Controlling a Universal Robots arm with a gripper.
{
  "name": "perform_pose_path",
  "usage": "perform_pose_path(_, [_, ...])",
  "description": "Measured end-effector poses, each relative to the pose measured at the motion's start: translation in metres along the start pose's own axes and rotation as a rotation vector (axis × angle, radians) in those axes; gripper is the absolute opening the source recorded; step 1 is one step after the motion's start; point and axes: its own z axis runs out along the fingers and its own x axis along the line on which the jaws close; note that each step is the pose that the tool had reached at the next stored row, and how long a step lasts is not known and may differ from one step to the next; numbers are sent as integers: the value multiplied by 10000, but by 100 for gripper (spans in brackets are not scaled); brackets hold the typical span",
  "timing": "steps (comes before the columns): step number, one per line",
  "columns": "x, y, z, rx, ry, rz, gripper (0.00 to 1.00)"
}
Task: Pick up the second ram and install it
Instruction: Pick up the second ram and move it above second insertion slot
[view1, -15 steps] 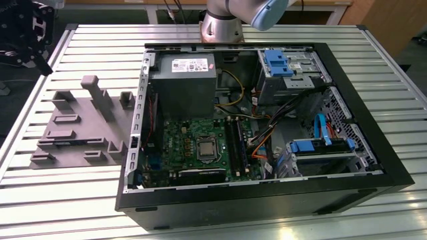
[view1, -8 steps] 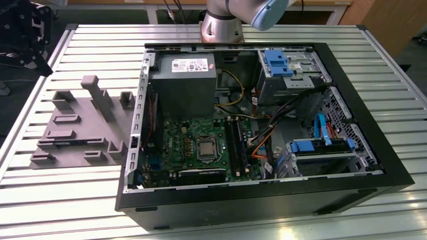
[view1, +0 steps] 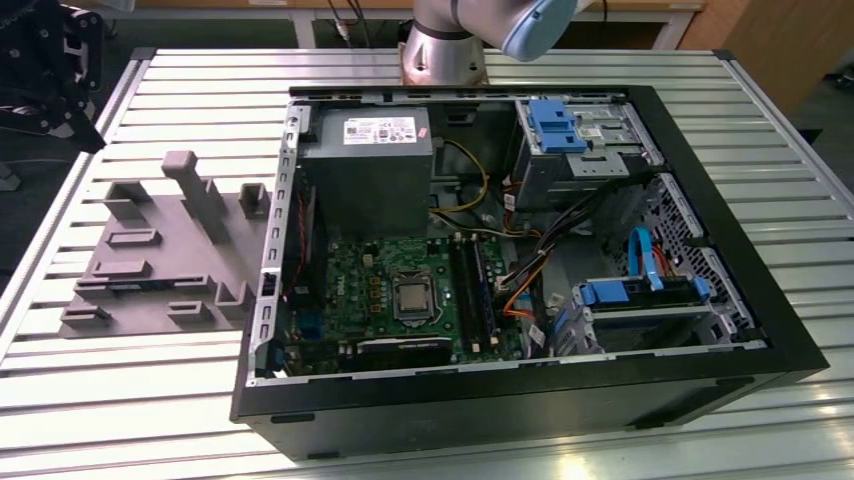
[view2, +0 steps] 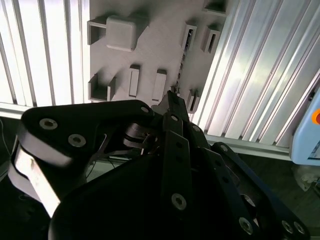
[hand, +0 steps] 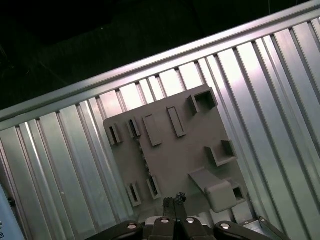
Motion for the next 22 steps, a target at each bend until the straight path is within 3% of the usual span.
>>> perform_pose_path(14, [0,0,0,-1,2,-52,11])
perform_pose_path(22, [11,6,21,-20,47,-1033,11])
